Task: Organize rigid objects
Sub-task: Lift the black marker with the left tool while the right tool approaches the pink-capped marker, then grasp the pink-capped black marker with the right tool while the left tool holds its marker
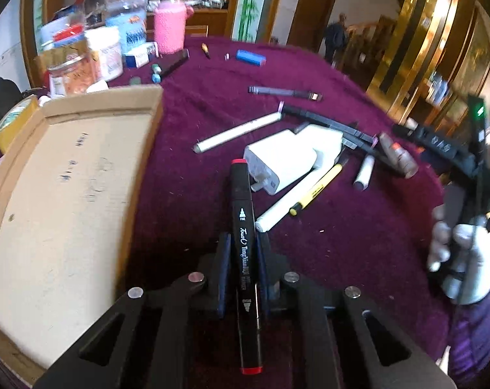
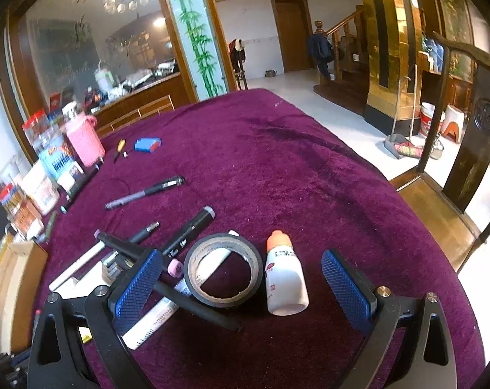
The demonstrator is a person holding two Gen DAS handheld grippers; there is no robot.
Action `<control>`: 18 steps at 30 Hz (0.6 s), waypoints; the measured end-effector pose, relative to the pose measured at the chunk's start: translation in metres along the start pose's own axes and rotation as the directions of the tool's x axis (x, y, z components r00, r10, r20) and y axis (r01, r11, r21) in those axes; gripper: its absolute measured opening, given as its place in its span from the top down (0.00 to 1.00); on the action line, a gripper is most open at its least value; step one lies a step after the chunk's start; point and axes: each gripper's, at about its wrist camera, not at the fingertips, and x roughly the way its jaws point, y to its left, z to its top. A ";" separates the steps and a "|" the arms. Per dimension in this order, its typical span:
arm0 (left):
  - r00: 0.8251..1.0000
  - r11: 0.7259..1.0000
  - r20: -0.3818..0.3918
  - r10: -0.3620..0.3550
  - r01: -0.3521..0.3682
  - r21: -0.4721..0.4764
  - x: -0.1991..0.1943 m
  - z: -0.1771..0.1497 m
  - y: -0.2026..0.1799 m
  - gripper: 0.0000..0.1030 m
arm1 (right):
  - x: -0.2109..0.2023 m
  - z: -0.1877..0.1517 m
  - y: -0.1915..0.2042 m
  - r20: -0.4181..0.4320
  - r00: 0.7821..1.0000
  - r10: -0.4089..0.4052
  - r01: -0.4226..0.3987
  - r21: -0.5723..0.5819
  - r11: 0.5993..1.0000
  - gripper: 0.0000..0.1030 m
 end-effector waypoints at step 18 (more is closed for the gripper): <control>0.990 0.988 0.127 -0.054 0.072 -0.138 -0.079 -0.022 0.084 0.86 | 0.088 0.031 0.122 -0.436 0.898 0.056 -0.276 -0.461 0.844 0.37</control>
